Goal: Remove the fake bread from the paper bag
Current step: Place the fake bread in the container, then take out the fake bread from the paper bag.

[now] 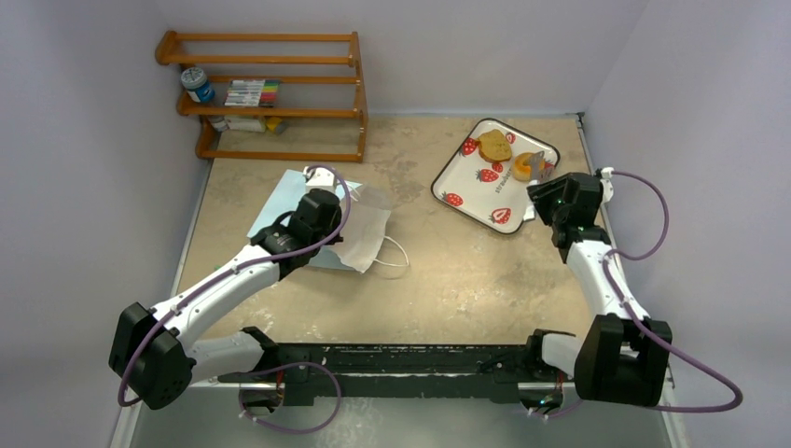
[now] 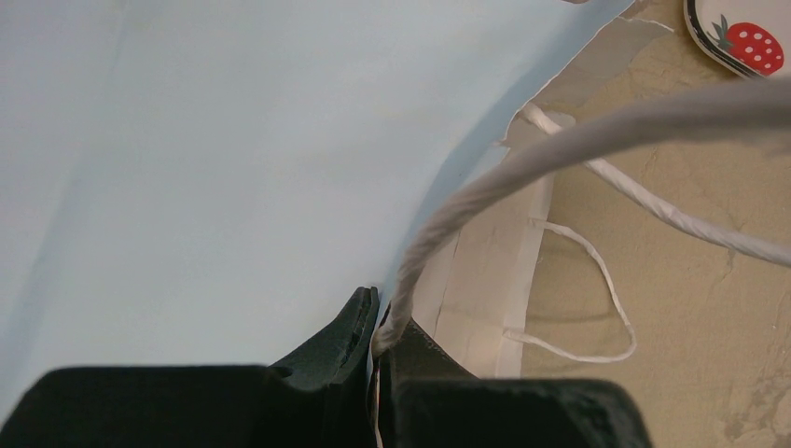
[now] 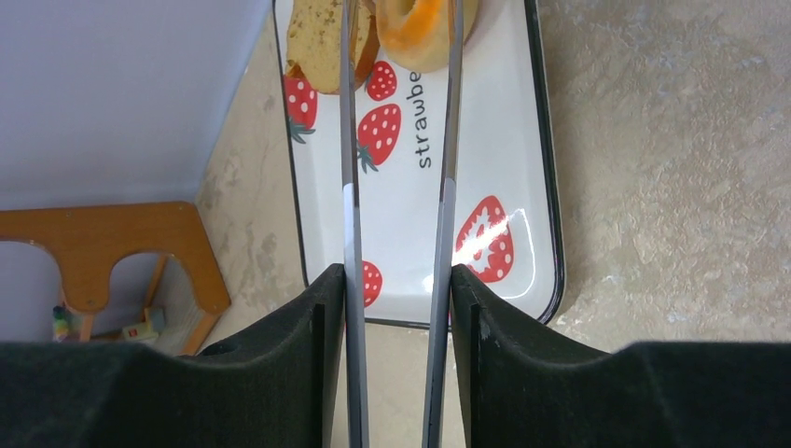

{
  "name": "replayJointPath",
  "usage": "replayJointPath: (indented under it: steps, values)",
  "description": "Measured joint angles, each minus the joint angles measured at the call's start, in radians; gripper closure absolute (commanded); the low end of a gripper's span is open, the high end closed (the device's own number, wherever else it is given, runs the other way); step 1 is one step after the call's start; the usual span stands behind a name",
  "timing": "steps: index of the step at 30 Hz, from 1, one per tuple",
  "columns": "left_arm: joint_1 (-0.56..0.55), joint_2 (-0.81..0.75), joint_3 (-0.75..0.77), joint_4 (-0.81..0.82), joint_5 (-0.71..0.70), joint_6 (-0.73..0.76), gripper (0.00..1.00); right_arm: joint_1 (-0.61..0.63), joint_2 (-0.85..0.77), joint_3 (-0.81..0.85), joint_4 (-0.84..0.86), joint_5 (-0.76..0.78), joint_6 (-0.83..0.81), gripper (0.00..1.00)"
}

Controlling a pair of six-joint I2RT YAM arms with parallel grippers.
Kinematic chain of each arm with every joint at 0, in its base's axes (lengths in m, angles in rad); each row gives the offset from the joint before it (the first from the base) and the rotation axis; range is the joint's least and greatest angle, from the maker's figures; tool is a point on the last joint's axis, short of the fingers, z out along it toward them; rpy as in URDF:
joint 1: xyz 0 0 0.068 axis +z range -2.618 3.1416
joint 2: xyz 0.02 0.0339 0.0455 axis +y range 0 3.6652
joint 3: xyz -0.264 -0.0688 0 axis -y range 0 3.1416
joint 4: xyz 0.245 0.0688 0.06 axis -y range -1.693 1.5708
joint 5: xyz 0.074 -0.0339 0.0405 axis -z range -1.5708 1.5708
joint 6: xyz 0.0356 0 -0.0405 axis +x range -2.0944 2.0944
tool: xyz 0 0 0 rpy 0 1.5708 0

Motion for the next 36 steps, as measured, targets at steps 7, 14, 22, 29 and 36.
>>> replayJointPath:
  steps: [7,14,22,29,36]
  values:
    - [0.000,-0.008,-0.011,0.001,0.003,-0.001,1.00,0.000,-0.058,0.000,-0.025,0.012,-0.003,0.57]
    - [0.000,-0.028,-0.019,0.000,0.001,-0.002,1.00,0.005,-0.100,0.000,-0.039,-0.013,-0.043,0.58]
    - [0.000,-0.056,-0.067,0.010,0.005,-0.030,1.00,0.112,-0.138,0.002,-0.076,-0.097,-0.159,0.59]
    - [0.000,-0.088,-0.083,0.007,-0.015,-0.067,1.00,0.293,-0.175,0.002,-0.157,-0.146,-0.223,0.60]
    - [0.000,-0.099,-0.083,0.004,-0.050,-0.108,1.00,0.411,-0.254,-0.001,-0.216,-0.206,-0.265,0.60]
